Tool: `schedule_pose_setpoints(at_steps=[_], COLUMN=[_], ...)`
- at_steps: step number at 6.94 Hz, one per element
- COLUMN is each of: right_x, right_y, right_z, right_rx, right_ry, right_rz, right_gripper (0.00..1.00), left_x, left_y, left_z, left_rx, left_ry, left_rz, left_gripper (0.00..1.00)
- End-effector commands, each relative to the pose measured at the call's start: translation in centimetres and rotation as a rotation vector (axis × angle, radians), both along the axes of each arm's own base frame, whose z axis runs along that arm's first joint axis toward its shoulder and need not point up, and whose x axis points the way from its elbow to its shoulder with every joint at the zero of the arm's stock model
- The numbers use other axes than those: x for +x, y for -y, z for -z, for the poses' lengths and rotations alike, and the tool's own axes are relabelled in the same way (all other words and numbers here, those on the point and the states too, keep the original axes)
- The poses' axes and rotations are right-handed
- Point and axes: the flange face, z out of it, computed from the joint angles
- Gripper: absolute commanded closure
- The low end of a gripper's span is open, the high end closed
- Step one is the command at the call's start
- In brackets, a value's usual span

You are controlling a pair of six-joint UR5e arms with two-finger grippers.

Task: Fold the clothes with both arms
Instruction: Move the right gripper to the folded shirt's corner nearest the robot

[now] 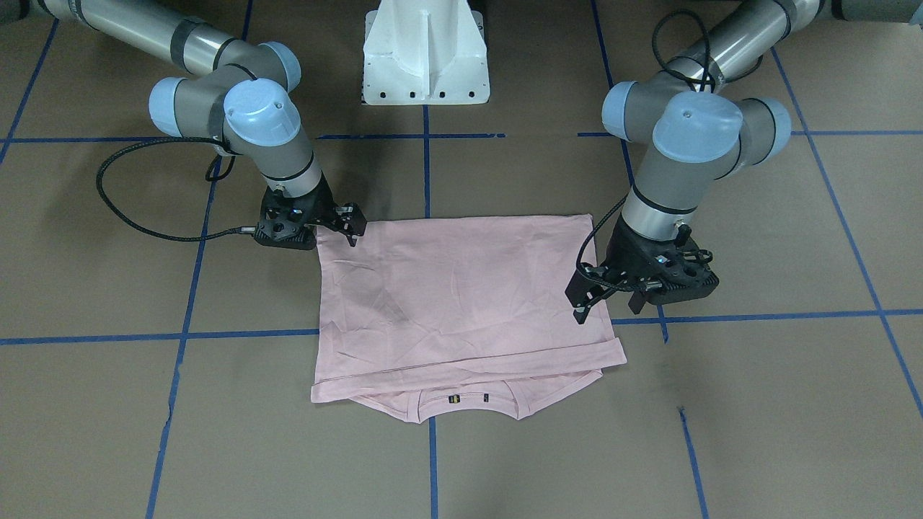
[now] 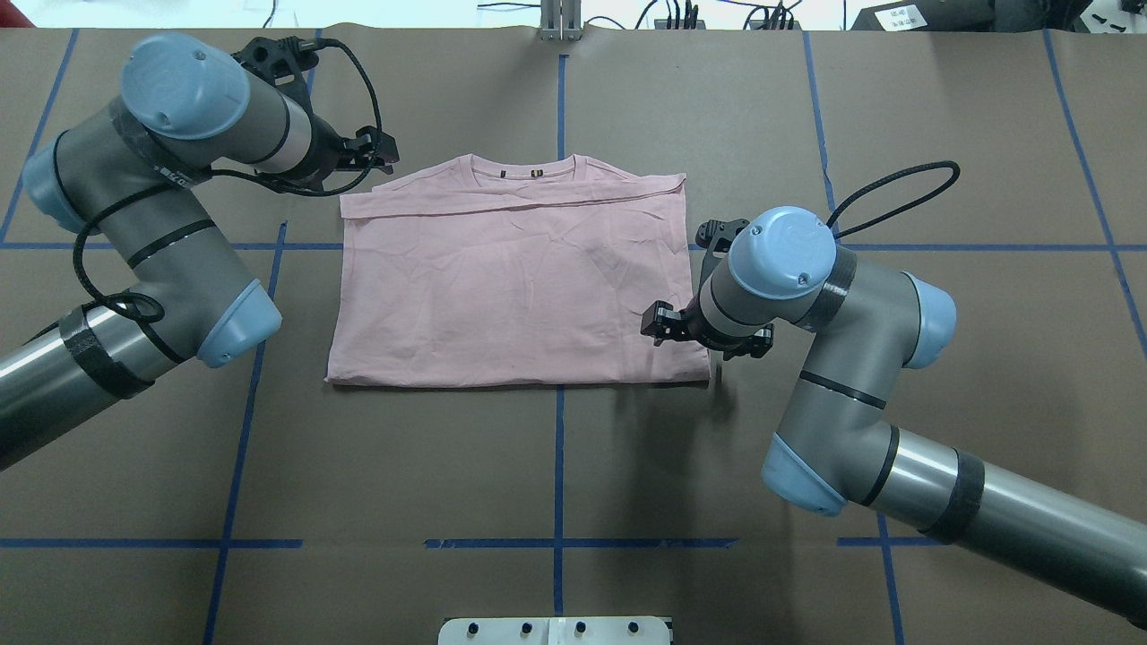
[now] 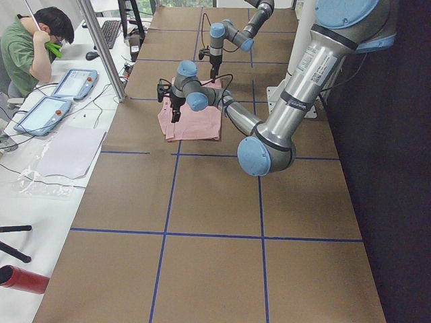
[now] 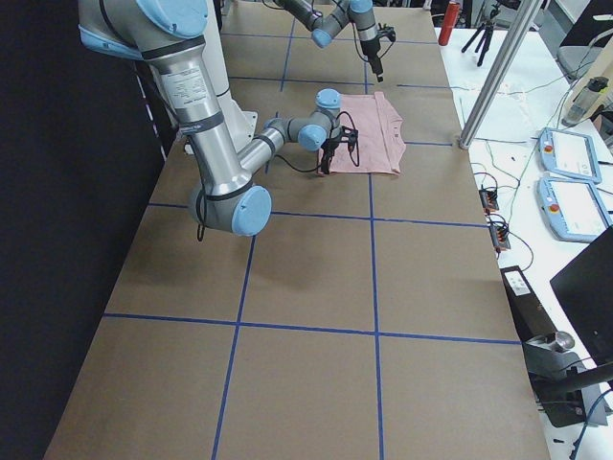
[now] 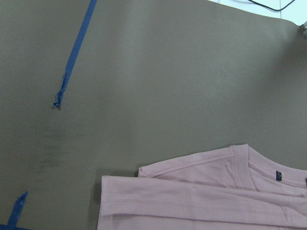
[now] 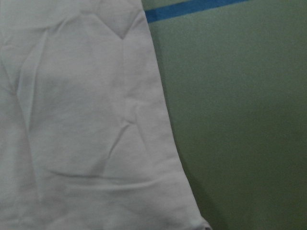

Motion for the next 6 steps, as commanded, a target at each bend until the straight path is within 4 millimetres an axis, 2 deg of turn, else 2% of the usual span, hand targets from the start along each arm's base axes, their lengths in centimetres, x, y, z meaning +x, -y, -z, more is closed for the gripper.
schedule_pose_setpoints(at_steps=[1,3,4,6], right_x=[-0.15,-0.16,-0.13,0.24], right_y=[-0.70,-0.83,-0.85,-0.84], right_z=[-1.16,-0.88,-0.83,-0.16], right_rx=[-0.009,-0.010,-0.005,0.004], right_ry=[-0.014,-0.006,-0.007,0.006], right_rz=[0.010,0.022,0.027,0.025], right_gripper=[0.08,0.88,1.00,1.00], left_x=[0.17,0.15,0.16,0.15], left_y=[-0.33,-0.34,-0.33,-0.32], left_z=[0.35,0.25,0.07,0.09], left_rx=[0.001,0.000,-0.001,0.001], left_ry=[-0.007,-0.006,-0.004,-0.004], left_rz=[-0.001,-0.001,-0.002,-0.001], left_gripper=[0.00,0.00,0.00,0.00])
